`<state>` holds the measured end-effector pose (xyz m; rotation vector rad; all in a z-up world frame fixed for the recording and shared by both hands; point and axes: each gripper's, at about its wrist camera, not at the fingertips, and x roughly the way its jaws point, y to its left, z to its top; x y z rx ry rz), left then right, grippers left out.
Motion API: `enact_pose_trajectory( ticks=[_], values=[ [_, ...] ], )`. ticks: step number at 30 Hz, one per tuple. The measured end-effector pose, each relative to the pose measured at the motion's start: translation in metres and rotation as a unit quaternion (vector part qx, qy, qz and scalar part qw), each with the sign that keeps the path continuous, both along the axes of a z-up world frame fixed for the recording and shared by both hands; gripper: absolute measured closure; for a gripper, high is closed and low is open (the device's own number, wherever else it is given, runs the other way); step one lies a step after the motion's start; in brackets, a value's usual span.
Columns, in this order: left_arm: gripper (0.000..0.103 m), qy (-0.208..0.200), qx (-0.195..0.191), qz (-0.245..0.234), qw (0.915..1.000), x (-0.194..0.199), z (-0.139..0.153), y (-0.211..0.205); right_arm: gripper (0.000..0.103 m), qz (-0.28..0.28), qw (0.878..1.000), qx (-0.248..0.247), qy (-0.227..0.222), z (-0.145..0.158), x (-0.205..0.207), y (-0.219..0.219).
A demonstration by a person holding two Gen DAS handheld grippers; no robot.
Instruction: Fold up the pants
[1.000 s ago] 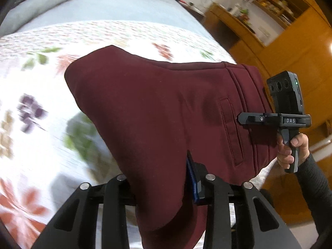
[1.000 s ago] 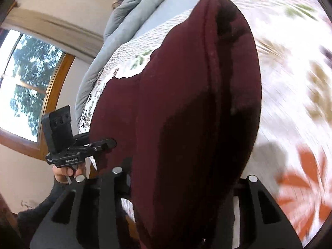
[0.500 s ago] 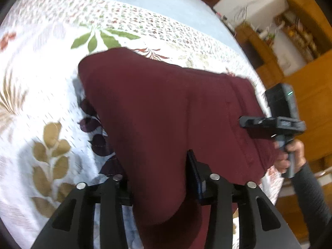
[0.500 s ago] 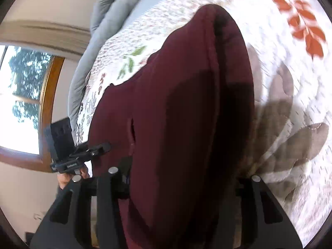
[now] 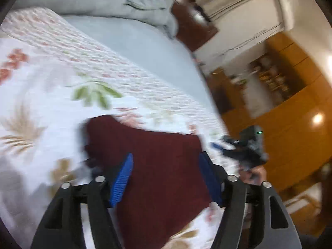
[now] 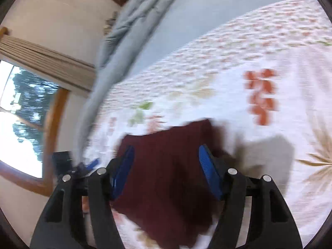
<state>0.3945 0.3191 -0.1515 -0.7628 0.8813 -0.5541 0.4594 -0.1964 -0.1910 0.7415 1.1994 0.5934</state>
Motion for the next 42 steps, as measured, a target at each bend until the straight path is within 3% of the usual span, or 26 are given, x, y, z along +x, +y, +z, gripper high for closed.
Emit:
enact_pose_trajectory(
  ticks=[1,3,5,6,7,8,9,12,13,15,17,19,22,25,26,28,30,33,35,36,39,41,42],
  values=[
    [0.034,0.005,-0.026,-0.011,0.9996,0.013,-0.009,-0.008,0.038,0.015,1.0,0.022,0.007,-0.003,0.003,0.013],
    [0.034,0.022,-0.037,-0.009,0.999,0.035,-0.028,-0.021,0.038,0.04,0.998,0.036,0.025,-0.017,0.01,0.035],
    [0.034,0.062,-0.047,0.012,0.9969,0.053,-0.061,-0.018,0.042,0.046,0.998,0.022,0.048,-0.041,0.017,0.047],
    [0.035,0.069,-0.049,0.019,0.9962,0.057,-0.069,-0.014,0.056,0.038,0.997,0.022,0.06,-0.055,0.021,0.045],
    [0.038,0.079,-0.057,0.027,0.9949,0.058,-0.082,-0.004,0.088,0.032,0.997,0.018,0.067,-0.062,0.023,0.045],
    [0.048,0.088,-0.069,0.034,0.9932,0.058,-0.091,0.001,0.103,0.021,0.996,0.014,0.082,-0.075,0.023,0.035],
    [0.062,0.094,-0.08,0.039,0.9915,0.055,-0.098,0.007,0.103,0.013,0.995,0.027,0.095,-0.09,0.022,0.022],
    [0.069,0.111,-0.137,0.055,0.9828,0.054,-0.113,0.021,0.103,0.019,0.993,0.059,0.098,-0.101,0.015,0.006],
    [0.068,0.111,-0.148,0.06,0.981,0.052,-0.115,0.022,0.103,0.022,0.994,0.053,0.094,-0.096,0.013,0.008],
    [0.051,0.104,-0.17,0.072,0.9772,0.042,-0.113,0.029,0.101,0.022,0.995,0.044,0.086,-0.087,0.009,0.008],
    [0.043,0.088,-0.166,0.088,0.9783,0.023,-0.099,0.034,0.094,0.016,0.996,0.036,0.076,-0.074,0.005,0.003],
    [0.043,0.058,-0.159,0.073,0.9829,0.002,-0.079,0.03,0.071,0.027,0.997,0.038,0.057,-0.055,-0.007,0.002],
    [0.04,0.011,-0.18,0.024,0.9833,-0.033,-0.055,0.007,0.07,0.068,0.994,0.082,0.025,-0.025,-0.039,0.012],
    [0.039,0.026,-0.188,-0.011,0.9817,-0.045,-0.07,-0.023,0.07,0.11,0.989,0.099,0.021,-0.025,-0.063,0.034],
    [0.039,0.036,-0.184,-0.011,0.9822,-0.046,-0.08,-0.029,0.072,0.125,0.988,0.084,0.028,-0.037,-0.071,0.04],
    [0.043,0.049,-0.19,-0.002,0.9806,-0.045,-0.099,-0.031,0.103,0.122,0.989,0.065,0.043,-0.057,-0.077,0.036],
    [0.069,0.061,-0.209,0.01,0.9759,-0.04,-0.115,-0.027,0.103,0.106,0.99,0.079,0.054,-0.076,-0.079,0.022],
    [0.074,0.069,-0.233,0.021,0.9699,-0.041,-0.126,-0.019,0.103,0.089,0.989,0.101,0.055,-0.083,-0.081,0.008],
    [0.067,0.074,-0.23,0.025,0.97,-0.044,-0.121,-0.017,0.103,0.084,0.99,0.098,0.053,-0.079,-0.083,0.006],
    [0.054,0.077,-0.229,0.031,0.9699,-0.047,-0.119,-0.014,0.103,0.079,0.991,0.097,0.055,-0.077,-0.087,0.0],
    [0.034,0.08,-0.215,0.057,0.9717,-0.066,-0.102,-0.007,0.1,0.051,0.994,0.077,0.057,-0.067,-0.098,-0.012],
    [0.024,0.076,-0.178,0.06,0.9792,-0.086,-0.081,-0.01,0.088,0.026,0.996,0.064,0.054,-0.055,-0.114,-0.027],
    [0.018,0.076,-0.158,0.059,0.9828,-0.095,-0.071,-0.014,0.066,0.008,0.997,0.055,0.048,-0.041,-0.129,-0.035]
  ],
)
